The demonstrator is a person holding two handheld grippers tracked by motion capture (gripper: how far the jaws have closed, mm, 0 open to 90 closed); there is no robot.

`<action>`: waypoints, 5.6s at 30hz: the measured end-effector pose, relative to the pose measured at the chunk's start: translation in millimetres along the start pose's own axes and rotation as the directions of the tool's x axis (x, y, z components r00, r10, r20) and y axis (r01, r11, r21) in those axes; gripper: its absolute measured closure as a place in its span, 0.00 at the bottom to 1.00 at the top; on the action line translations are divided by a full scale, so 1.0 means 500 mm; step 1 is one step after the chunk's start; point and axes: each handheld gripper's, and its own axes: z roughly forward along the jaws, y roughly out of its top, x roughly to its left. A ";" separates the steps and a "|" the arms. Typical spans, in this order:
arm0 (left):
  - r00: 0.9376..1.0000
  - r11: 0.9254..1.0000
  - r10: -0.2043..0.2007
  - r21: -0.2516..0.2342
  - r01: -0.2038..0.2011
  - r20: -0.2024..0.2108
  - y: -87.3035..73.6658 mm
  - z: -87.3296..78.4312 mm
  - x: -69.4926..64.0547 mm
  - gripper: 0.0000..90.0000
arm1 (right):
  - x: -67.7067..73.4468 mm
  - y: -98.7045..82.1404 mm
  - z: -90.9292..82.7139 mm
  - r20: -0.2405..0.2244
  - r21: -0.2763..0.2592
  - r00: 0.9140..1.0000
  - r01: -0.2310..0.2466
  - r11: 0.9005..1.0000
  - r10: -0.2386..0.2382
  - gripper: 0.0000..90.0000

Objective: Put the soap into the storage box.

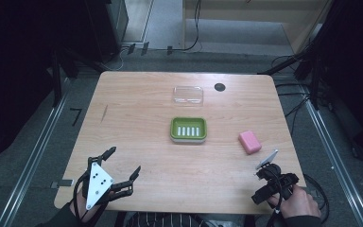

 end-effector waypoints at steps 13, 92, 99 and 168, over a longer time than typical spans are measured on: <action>1.000 1.000 -0.001 -0.001 0.001 -0.002 -0.001 -0.002 0.001 0.15 | 0.006 0.008 -0.005 0.024 -0.030 1.000 0.015 0.999 -0.014 0.00; 1.000 1.000 0.005 0.008 -0.005 -0.002 -0.002 -0.003 0.001 0.15 | -0.066 0.203 -0.029 0.047 -0.113 0.999 0.004 0.994 0.001 0.00; 1.000 1.000 0.004 0.007 -0.004 -0.002 -0.002 -0.003 0.001 0.15 | -0.075 0.219 -0.025 0.029 -0.118 1.000 -0.005 0.993 0.009 0.00; 1.000 1.000 0.009 0.007 -0.009 -0.002 -0.002 -0.003 0.000 0.15 | -0.113 0.307 0.033 -0.055 -0.168 0.998 -0.048 0.985 0.039 0.32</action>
